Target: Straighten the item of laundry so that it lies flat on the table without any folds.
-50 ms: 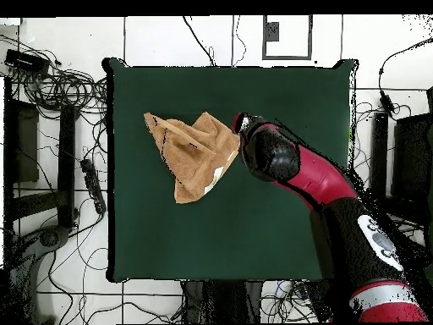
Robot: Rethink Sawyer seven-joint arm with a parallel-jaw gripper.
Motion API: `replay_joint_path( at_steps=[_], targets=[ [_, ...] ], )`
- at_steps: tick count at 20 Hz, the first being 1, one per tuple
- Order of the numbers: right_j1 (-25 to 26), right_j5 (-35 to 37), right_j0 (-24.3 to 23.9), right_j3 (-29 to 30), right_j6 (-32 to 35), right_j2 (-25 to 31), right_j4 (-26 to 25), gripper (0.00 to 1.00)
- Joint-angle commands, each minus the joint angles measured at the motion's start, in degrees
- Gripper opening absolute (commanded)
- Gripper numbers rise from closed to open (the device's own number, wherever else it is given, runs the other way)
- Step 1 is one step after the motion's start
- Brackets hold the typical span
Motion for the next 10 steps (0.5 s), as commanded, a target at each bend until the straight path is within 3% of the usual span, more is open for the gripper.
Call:
replay_joint_path(
  at_steps=[1, 10],
  targets=[
    [4.39, -2.81, 1.26, 6.47, 15.01, 7.78, 3.6, 1.0],
    [9.06, -6.02, -0.14, 4.44, 13.82, 10.29, 2.61, 1.0]
  ],
)
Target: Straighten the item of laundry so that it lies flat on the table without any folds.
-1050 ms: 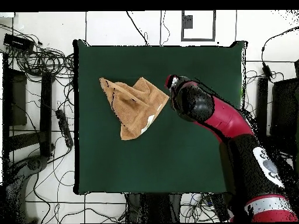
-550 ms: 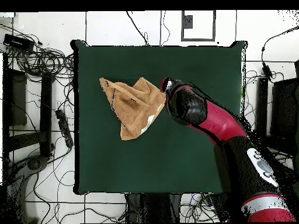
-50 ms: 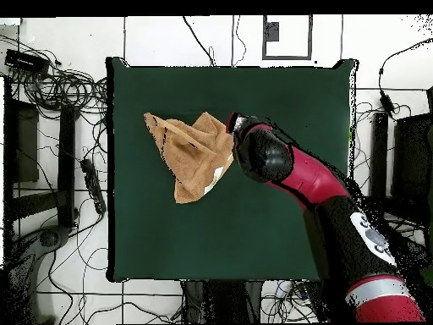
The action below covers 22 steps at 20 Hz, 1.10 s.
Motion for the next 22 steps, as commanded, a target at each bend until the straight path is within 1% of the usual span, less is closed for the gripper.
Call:
replay_joint_path(
  at_steps=[1, 7, 10, 18, 22],
  targets=[
    [8.18, -3.91, -0.03, 3.47, 13.81, 8.32, 2.44, 1.0],
    [10.0, -6.85, -1.53, 4.04, 14.74, 10.9, 1.96, 1.0],
    [11.47, -7.72, -2.08, 3.42, 14.39, 11.79, 1.53, 1.0],
    [18.92, -5.83, -4.39, -4.72, 7.36, 13.37, -0.99, 1.0],
    [20.67, -3.75, -5.25, -7.94, 4.72, 13.78, -1.98, 1.0]
  ],
)
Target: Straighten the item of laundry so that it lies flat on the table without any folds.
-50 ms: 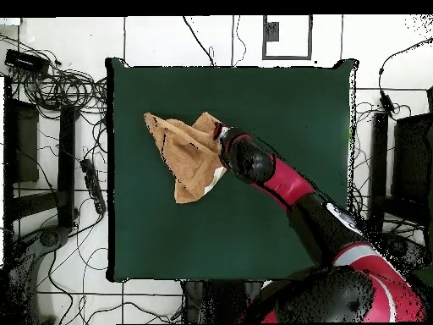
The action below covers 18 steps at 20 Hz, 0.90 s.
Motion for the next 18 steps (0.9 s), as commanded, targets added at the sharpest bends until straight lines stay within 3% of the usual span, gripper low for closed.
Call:
replay_joint_path(
  at_steps=[1, 10, 16, 18],
  targets=[
    [5.93, 2.74, -0.4, -6.85, 4.15, 6.33, -1.54, 1.0],
    [7.65, 8.24, -0.2, -12.52, 2.4, 4.76, -1.32, 1.0],
    [5.64, 7.02, 1.2, -12.14, 6.47, 0.63, -0.67, 1.0],
    [3.3, 6.03, 1.17, -9.63, 7.73, -0.11, -1.25, 1.0]
  ],
)
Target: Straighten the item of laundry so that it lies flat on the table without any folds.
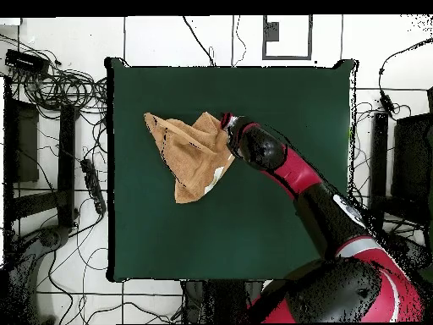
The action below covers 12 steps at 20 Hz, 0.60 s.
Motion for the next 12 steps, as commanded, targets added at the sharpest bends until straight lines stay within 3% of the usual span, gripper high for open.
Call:
replay_joint_path(
  at_steps=[1, 6, 12],
  targets=[
    [-0.92, -0.18, 2.73, -1.04, 8.54, -2.58, -0.58, 1.0],
    [-7.67, -1.42, 2.14, 7.53, 11.9, -4.44, -1.08, 1.0],
    [-12.06, -2.4, 1.5, 14.11, 13.4, -6.01, -1.23, 1.0]
  ],
)
